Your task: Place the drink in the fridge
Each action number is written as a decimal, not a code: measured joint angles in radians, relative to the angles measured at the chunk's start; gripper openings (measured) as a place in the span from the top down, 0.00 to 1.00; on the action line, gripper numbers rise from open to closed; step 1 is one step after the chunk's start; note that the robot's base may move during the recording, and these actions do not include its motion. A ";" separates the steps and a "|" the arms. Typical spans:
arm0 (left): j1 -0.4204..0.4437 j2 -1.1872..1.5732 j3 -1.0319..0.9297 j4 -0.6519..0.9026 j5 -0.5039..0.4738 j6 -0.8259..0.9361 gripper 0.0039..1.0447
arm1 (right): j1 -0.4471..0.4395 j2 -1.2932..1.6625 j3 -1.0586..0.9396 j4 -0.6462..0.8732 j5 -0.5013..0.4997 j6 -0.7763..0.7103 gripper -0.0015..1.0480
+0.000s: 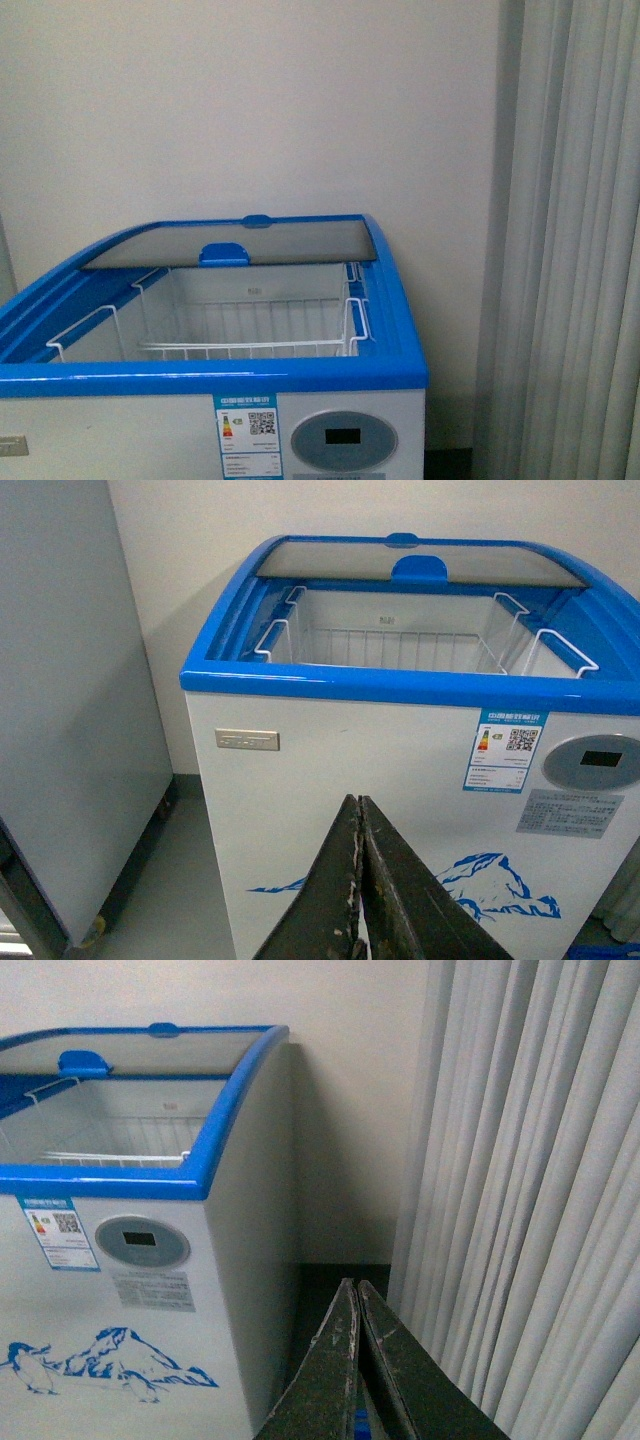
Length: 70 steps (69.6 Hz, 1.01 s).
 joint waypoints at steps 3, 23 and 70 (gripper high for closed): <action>0.000 0.000 0.000 0.000 0.000 0.000 0.98 | 0.000 -0.005 -0.010 0.002 0.000 0.000 0.97; 0.000 0.000 0.000 0.000 0.000 0.000 0.98 | 0.000 -0.037 -0.050 0.011 0.000 0.000 0.97; 0.000 0.000 0.000 0.000 0.000 0.000 0.63 | 0.000 -0.094 -0.100 0.020 0.000 -0.002 0.60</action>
